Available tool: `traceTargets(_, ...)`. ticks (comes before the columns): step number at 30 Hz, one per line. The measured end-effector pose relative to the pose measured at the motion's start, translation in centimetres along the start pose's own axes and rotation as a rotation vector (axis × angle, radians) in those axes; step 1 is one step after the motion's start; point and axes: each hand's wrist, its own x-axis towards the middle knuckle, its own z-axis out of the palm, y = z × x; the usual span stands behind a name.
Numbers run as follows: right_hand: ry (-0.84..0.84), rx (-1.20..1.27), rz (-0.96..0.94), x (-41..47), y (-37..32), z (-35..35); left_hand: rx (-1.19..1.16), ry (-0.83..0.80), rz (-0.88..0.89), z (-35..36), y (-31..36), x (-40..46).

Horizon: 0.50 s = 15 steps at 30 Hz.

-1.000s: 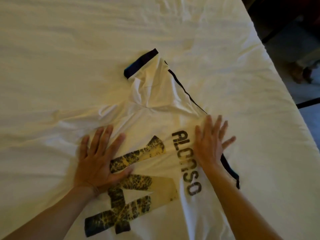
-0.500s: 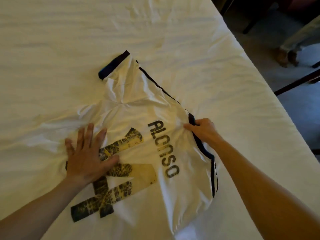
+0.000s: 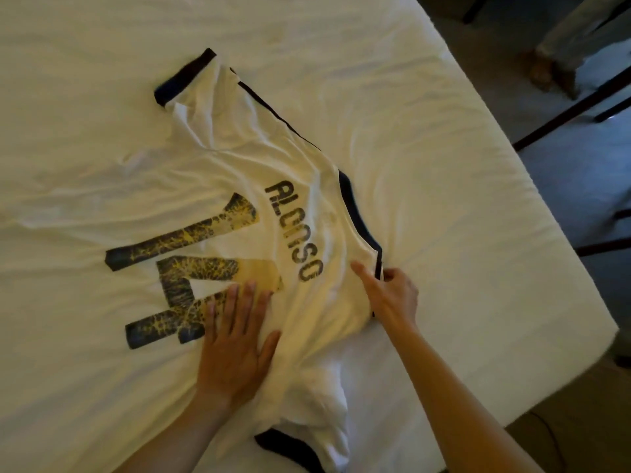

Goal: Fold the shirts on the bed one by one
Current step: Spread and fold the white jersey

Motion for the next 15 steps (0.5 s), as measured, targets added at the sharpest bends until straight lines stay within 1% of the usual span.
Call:
traceTargets(2,-0.153,-0.056,-0.03,-0.5,1.1,-0.4,0.006,-0.013,-0.01,-0.1,0.1,-0.7)
traceTargets(3,-0.166,-0.059,-0.031,-0.4,1.4,-0.9,0.012,-0.022,-0.015,-0.2,0.1,-1.2)
traceTargets(4,-0.127,-0.028,-0.016,-0.1,1.9,-1.6,0.02,-0.036,-0.018,-0.2,0.1,-1.8)
traceTargets(6,0.023,0.074,0.012,0.3,2.9,-2.7,0.039,-0.053,-0.019,-0.2,-0.2,-2.7)
traceTargets(7,0.056,0.12,0.011,-0.2,3.2,-2.8,0.038,-0.054,-0.014,-0.3,-0.3,-3.0)
traceTargets(8,0.042,0.166,0.011,-1.0,3.3,-2.7,0.038,-0.056,-0.007,-0.3,-0.3,-3.1)
traceTargets(11,-0.108,0.289,0.097,-4.9,3.8,-2.0,0.063,-0.063,-0.016,-0.5,-0.1,-3.2)
traceTargets(13,-0.186,0.275,0.133,-7.4,4.5,-1.9,0.067,-0.071,-0.037,-0.6,0.3,-3.7)
traceTargets(15,-0.251,0.211,0.095,-9.5,5.2,-1.0,0.068,-0.073,-0.05,-0.7,0.8,-4.2)
